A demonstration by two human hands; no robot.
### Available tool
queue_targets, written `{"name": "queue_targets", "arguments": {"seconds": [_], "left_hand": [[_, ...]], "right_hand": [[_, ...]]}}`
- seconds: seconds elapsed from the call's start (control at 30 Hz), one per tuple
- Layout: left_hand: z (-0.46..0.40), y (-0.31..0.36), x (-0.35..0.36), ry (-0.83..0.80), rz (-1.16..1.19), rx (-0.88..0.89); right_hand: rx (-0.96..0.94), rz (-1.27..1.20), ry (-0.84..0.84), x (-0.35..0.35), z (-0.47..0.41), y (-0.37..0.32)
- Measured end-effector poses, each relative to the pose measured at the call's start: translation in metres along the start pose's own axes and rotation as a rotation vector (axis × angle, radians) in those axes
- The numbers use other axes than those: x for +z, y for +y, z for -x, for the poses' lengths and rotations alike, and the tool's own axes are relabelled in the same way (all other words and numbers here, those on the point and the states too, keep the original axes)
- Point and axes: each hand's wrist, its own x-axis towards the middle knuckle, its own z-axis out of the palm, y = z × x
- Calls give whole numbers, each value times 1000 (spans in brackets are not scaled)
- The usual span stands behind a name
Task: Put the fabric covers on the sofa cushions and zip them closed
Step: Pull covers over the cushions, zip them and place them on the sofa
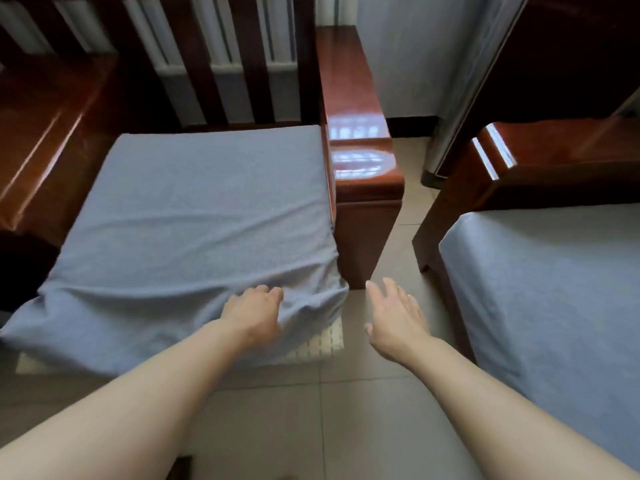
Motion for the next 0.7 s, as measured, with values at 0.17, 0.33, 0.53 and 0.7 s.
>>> {"name": "queue_targets", "arguments": {"seconds": [0.17,0.33,0.53,0.7], "left_hand": [[19,-21,62,-59,24,-100],[13,-6,115,24,22,-34],[-10,15,170,224,23,41],[-41,8,202,409,105,-31]], "right_hand": [[-133,26,-63,55,-3,-18],[-212,39,-80,107,-5,-18],[-268,20,29,152,-10,-15],[-310,3,220,186,-38,-20]]}}
